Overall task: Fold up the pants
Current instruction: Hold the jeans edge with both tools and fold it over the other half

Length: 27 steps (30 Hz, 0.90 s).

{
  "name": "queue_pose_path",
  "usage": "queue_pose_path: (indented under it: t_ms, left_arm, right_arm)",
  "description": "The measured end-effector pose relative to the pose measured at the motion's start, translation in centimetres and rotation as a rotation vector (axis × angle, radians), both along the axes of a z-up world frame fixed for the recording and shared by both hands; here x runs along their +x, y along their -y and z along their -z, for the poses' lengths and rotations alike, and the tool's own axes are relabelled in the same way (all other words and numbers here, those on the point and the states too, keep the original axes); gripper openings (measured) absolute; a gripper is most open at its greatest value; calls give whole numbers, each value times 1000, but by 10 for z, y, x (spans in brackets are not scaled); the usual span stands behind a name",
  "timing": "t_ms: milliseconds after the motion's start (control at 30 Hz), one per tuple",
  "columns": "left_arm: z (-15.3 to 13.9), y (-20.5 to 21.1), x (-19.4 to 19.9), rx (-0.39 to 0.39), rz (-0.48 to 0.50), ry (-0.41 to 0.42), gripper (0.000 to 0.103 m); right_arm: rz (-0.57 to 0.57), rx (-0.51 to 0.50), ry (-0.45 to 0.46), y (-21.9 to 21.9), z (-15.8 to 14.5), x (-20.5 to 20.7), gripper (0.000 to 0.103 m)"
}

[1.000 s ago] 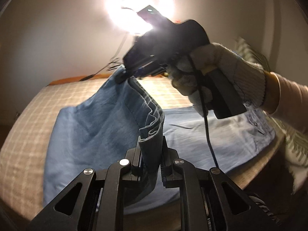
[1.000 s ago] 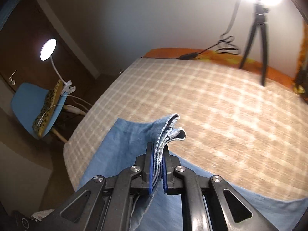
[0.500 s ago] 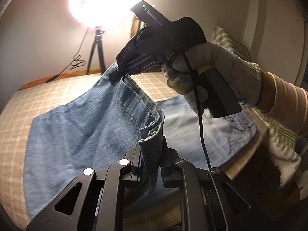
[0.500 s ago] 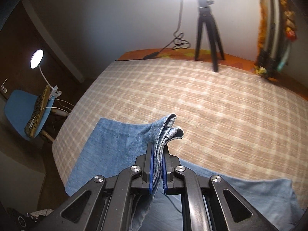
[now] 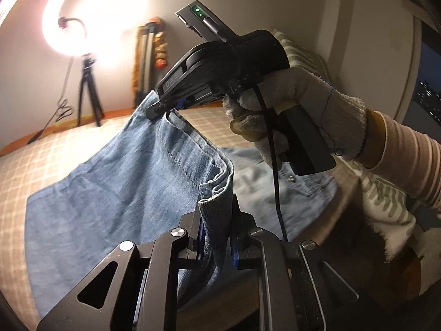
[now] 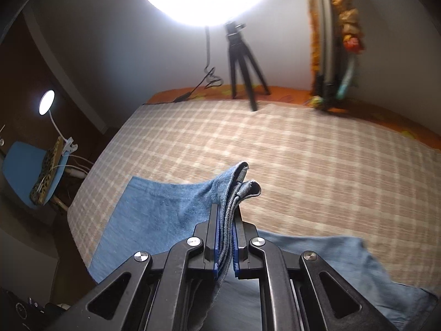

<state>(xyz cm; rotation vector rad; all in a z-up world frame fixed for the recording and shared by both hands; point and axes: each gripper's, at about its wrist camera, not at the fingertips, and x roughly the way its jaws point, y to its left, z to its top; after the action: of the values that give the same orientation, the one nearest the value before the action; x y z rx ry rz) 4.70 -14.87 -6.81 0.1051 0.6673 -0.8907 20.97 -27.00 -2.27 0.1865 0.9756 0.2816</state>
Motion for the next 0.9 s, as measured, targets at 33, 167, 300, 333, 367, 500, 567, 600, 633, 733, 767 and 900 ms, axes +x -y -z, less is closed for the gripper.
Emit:
queue_pose_path:
  t_ms: [33, 167, 300, 333, 367, 500, 567, 600, 633, 733, 767, 900]
  left_arm:
    - [-2, 8, -2, 1, 15, 2, 13]
    - [-7, 39, -10, 7, 78, 1, 13]
    - [-10, 68, -17, 5, 133, -9, 13]
    - [-10, 75, -19, 5, 147, -10, 13]
    - [-10, 83, -21, 6, 160, -11, 13]
    - [-10, 112, -29, 8, 214, -20, 12]
    - [-10, 127, -33, 10, 241, -21, 12]
    - [-10, 135, -36, 11, 255, -23, 12]
    - [-10, 143, -38, 12, 269, -24, 13]
    - [-7, 166, -45, 21, 307, -30, 13]
    - [-6, 173, -47, 25, 320, -31, 13]
    - [0, 200, -53, 45, 364, -43, 13]
  right_arm:
    - [8, -4, 2, 7, -2, -3, 5]
    - [53, -20, 10, 42, -8, -20, 5]
    - [99, -26, 11, 76, -12, -36, 5]
    - [113, -29, 12, 86, -12, -42, 4]
    - [124, -32, 12, 94, -13, -46, 4]
    - [175, -38, 13, 131, -15, -64, 4]
    - [202, -41, 14, 150, -17, -73, 4]
    - [219, -41, 14, 161, -17, -79, 4]
    - [230, -39, 13, 169, -16, -83, 4]
    - [272, -40, 7, 197, -12, -97, 4]
    - [284, -38, 5, 205, -11, -102, 4]
    - [331, -28, -14, 235, 0, -116, 4]
